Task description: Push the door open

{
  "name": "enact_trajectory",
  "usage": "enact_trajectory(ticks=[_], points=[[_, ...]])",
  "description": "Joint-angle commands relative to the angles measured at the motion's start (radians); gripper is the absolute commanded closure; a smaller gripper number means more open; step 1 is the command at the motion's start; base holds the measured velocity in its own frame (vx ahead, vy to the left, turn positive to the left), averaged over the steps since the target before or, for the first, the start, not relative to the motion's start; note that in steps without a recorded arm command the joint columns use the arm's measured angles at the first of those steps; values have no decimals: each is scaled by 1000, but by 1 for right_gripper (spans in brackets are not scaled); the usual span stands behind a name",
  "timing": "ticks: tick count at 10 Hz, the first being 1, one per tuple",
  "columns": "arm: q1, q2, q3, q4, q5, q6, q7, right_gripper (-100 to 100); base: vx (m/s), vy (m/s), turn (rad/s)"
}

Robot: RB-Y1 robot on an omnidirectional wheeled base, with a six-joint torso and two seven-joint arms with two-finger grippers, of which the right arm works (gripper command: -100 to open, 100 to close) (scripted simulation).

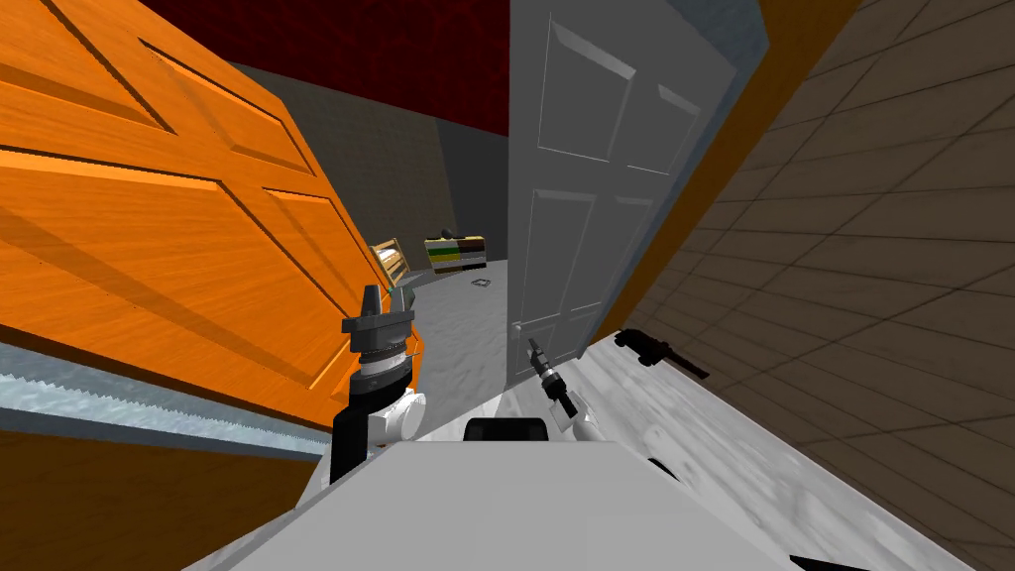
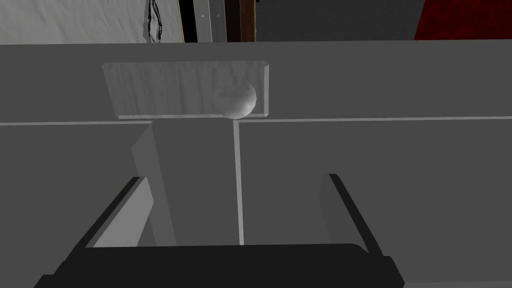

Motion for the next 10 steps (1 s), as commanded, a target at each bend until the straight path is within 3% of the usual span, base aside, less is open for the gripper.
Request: enact_trajectory(ticks=[1,7,8,10], points=[[0,4,-4,3,-4,1,7,-100,210,90,38],[-2,19,-13,11,-12,1,22,-100,176,73,25],[-2,19,-13,11,-12,1,22,100,-18,-3,8],[-2,19,-13,11,-12,1,22,100,-23,-10,9]])
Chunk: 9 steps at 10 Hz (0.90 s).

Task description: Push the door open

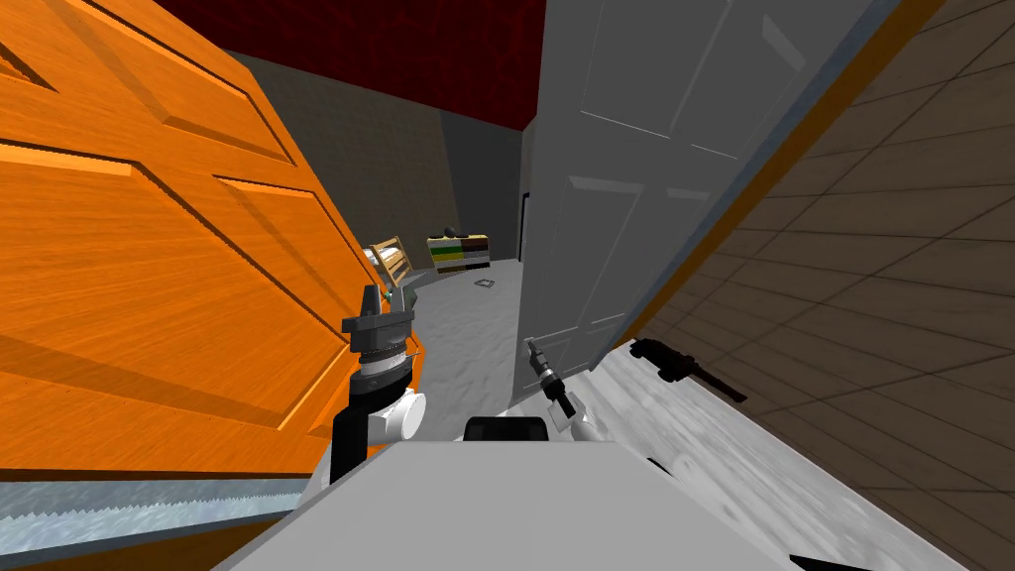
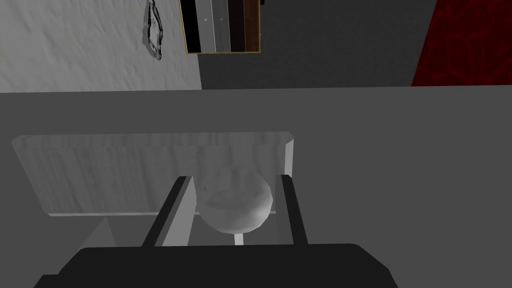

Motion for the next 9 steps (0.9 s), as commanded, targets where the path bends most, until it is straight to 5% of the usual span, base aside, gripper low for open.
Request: enact_trajectory(ticks=[1,9], points=[[1,0,0,0,0,-1,0,100,-10,-4,-3],[1,-15,-45,6,-30,7,27,100,97,45,-18]])
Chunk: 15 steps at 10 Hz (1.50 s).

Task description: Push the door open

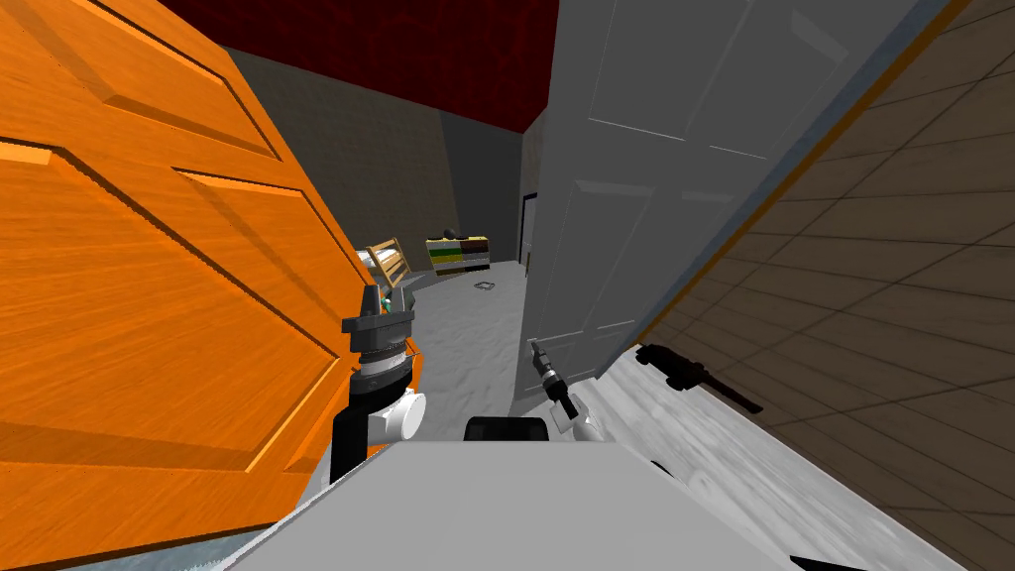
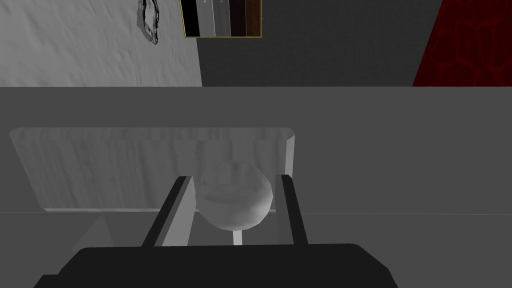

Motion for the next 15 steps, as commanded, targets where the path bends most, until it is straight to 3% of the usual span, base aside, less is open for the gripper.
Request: enact_trajectory(ticks=[1,4,8,9,15], points=[[-6,-11,-23,-1,-13,-1,11,100,150,91,-43],[-7,-14,-35,0,-21,1,18,100,110,69,-27],[-8,-21,-86,4,-56,7,49,100,149,86,-78],[-28,-14,-82,46,-54,-9,48,-100,-78,78,-83],[-29,-6,-91,32,-63,3,44,-100,-233,41,-62]])
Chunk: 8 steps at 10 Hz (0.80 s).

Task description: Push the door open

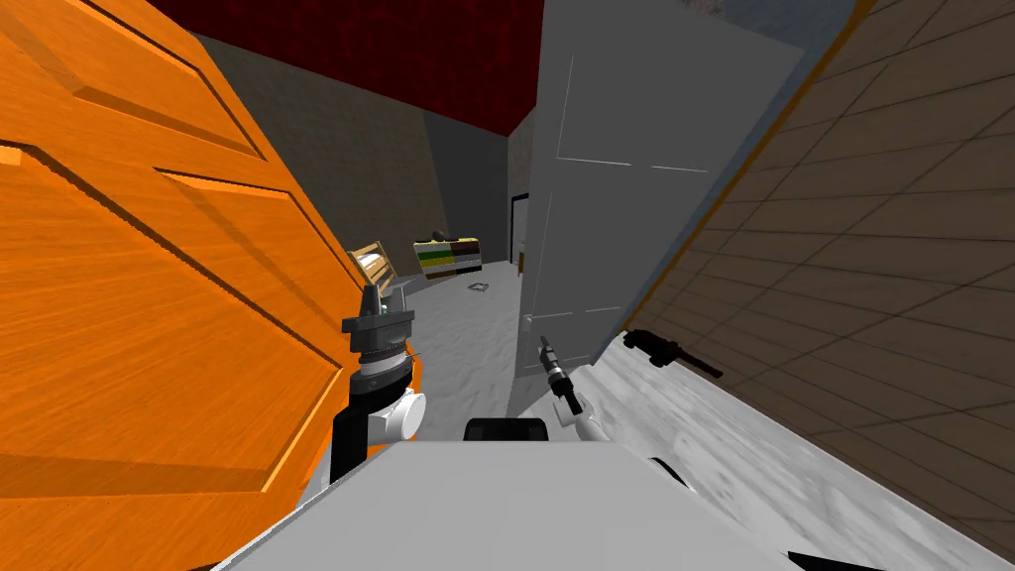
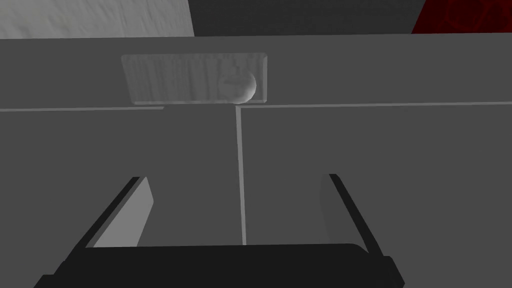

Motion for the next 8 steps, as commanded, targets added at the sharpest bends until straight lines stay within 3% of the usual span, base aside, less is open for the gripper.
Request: enact_trajectory(ticks=[1,8], points=[[0,0,0,0,0,0,0,-100,-107,17,-12],[6,4,-16,8,-9,-21,22,-100,187,35,26]])
